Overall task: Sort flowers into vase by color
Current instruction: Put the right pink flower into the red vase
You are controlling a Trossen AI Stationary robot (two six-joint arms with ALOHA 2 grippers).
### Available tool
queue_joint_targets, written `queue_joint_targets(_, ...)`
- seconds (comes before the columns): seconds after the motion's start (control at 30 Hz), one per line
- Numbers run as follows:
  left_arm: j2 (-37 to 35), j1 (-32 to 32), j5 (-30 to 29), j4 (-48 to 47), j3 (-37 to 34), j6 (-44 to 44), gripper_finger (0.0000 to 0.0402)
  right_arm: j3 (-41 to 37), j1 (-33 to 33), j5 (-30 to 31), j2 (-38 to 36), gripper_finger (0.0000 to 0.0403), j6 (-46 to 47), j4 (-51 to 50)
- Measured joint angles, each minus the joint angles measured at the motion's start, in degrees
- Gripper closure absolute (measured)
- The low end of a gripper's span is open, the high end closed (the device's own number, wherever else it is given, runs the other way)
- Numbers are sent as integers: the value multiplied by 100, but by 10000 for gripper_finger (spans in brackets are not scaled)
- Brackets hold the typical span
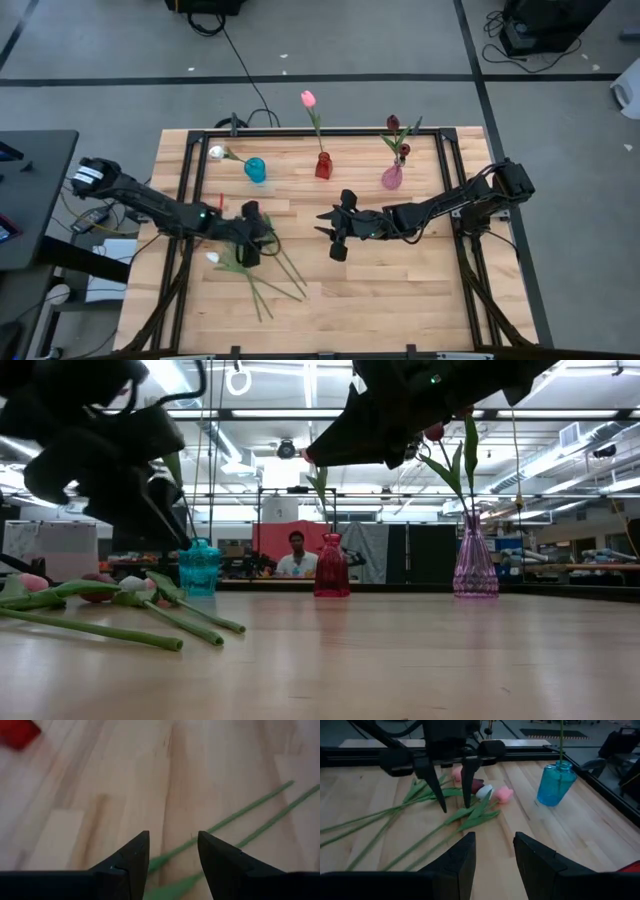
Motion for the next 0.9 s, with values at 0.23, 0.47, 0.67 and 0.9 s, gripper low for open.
queue_joint_targets(0.23,1045,203,157,-1249,1041,576,229,-2,41,-49,0,257,-42,0)
queue_joint_targets(0.47,1650,269,462,-1489,1290,1152,229,-2,50,-61,0,257,-42,0)
queue_joint_targets(0.67,1937,271,196,-1492,1291,1443,238,-2,50,-63,0,257,-105,108)
queue_joint_targets(0.9,2155,264,331,-1448,1317,1795,325,-2,50,-162,0,257,-105,197)
